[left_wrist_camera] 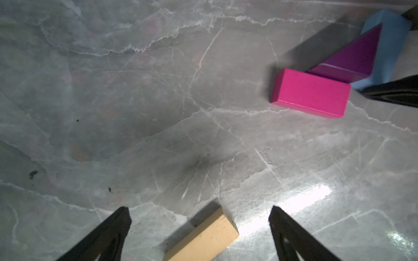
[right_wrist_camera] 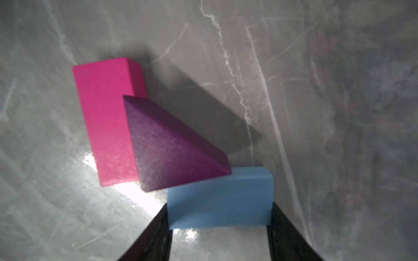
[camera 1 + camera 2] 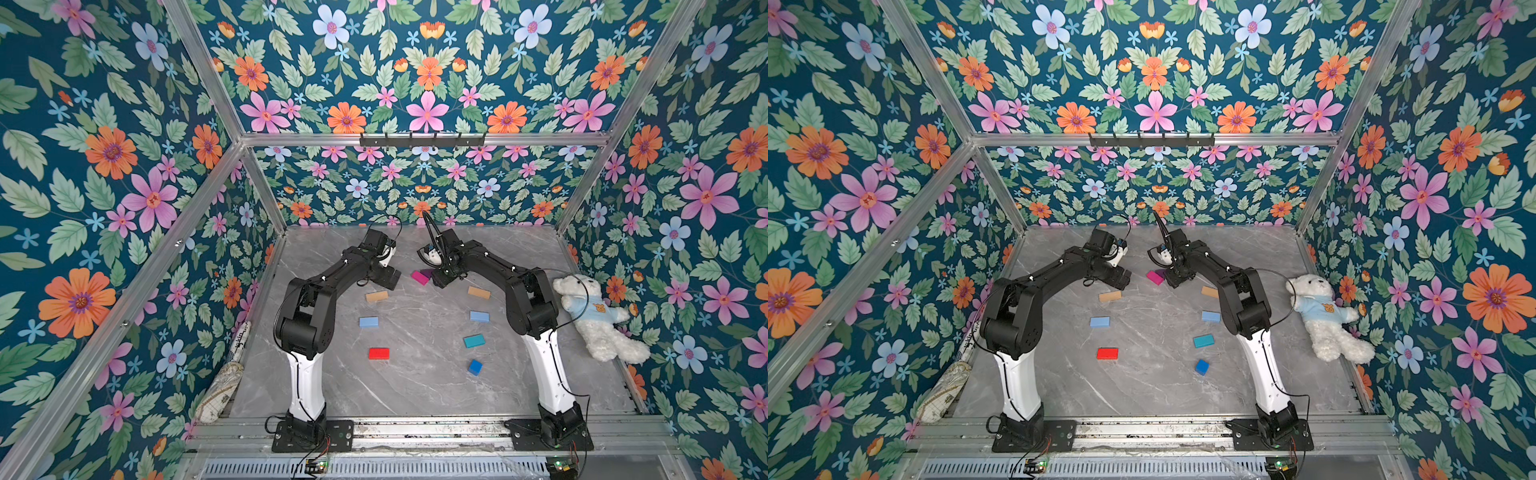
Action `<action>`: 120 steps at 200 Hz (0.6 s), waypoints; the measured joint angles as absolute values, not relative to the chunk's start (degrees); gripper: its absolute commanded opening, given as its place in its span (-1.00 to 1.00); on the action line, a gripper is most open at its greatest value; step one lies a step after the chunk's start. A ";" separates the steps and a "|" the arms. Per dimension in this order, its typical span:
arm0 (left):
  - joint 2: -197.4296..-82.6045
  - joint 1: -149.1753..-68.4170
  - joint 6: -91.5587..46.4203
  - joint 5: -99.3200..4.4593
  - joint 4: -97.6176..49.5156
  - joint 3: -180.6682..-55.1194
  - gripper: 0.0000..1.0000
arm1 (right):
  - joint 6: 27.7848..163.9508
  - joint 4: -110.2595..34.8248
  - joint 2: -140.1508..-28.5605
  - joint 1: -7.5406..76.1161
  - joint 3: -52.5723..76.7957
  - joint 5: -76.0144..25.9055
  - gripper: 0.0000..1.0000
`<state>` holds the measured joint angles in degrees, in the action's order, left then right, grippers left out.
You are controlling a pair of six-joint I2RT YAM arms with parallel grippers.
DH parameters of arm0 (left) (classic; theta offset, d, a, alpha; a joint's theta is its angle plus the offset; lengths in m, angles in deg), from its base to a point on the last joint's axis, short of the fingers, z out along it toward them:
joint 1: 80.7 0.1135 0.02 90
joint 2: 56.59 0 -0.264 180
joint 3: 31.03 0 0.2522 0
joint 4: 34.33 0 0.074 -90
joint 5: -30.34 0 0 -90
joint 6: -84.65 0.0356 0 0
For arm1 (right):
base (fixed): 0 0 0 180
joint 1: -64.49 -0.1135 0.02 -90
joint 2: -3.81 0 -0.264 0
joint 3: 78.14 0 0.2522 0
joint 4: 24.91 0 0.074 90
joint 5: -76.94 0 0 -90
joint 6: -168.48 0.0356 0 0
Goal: Assemble a heart with building blocks
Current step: Assemble the building block at the center of the board.
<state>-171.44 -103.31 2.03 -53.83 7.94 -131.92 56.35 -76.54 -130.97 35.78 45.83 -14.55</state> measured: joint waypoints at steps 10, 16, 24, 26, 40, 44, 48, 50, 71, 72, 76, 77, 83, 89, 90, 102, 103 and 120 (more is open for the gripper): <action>-171.48 -103.31 2.03 -53.83 7.86 -131.92 0.99 | 56.35 -76.49 -131.02 35.76 45.83 -14.55 -0.24; -171.48 -103.31 2.03 -53.83 7.86 -131.92 0.99 | 56.35 -76.49 -131.02 35.76 45.83 -14.55 -0.24; -171.48 -103.31 2.03 -53.83 7.81 -131.92 0.99 | 56.35 -76.47 -131.02 35.76 45.83 -14.55 -0.24; -171.48 -103.31 2.03 -53.83 7.77 -131.92 0.99 | 56.35 -76.47 -131.02 35.76 45.83 -14.55 -0.24; -171.48 -103.31 2.03 -53.83 7.72 -131.94 0.99 | 56.35 -76.45 -131.02 35.72 45.81 -14.53 -0.23; -171.50 -103.26 2.03 -53.83 7.72 -131.94 0.99 | 56.35 -76.45 -131.02 35.72 45.81 -14.53 -0.23; -171.50 -103.26 2.03 -53.83 7.70 -131.94 0.99 | 56.35 -76.45 -131.02 35.72 45.81 -14.53 -0.23; -171.50 -103.26 2.03 -53.83 7.70 -131.94 0.99 | 56.35 -76.43 -131.02 35.72 45.79 -14.53 -0.23; -171.52 -103.24 2.03 -53.83 7.70 -131.94 0.99 | 56.35 -76.34 -131.02 35.67 45.70 -14.53 -0.23; -171.52 -103.24 2.03 -53.83 7.70 -131.94 0.99 | 56.35 -76.34 -131.02 35.67 45.70 -14.53 -0.23; -171.52 -103.24 2.03 -53.83 7.70 -131.94 0.99 | 56.35 -76.32 -131.02 35.67 45.70 -14.53 -0.23; -171.52 -103.24 2.03 -53.83 7.70 -131.94 0.99 | 56.35 -76.32 -131.02 35.67 45.70 -14.53 -0.22; -171.52 -103.24 2.03 -53.83 7.70 -131.94 0.99 | 56.35 -76.32 -131.02 35.67 45.70 -14.53 -0.22; -171.52 -103.26 2.03 -53.83 7.70 -131.94 0.99 | 56.35 -76.32 -131.02 35.67 45.70 -14.53 -0.21; -171.52 -103.26 2.03 -53.83 7.70 -131.92 0.99 | 56.35 -76.32 -131.02 35.67 45.70 -14.53 -0.21; -171.52 -103.26 2.03 -53.83 7.70 -131.92 0.99 | 56.35 -76.32 -131.02 35.65 45.70 -14.53 -0.16; -171.52 -103.24 2.03 -53.83 7.70 -131.92 0.99 | 56.35 -76.32 -131.02 35.65 45.68 -14.53 -0.15; -171.52 -103.24 2.03 -53.83 7.68 -131.81 0.99 | 56.35 -76.27 -131.02 35.65 45.62 -14.51 0.03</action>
<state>-171.52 -103.24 2.03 -53.83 7.68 -131.81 56.35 -76.27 -131.02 35.65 45.62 -14.51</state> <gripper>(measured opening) 0.995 0.614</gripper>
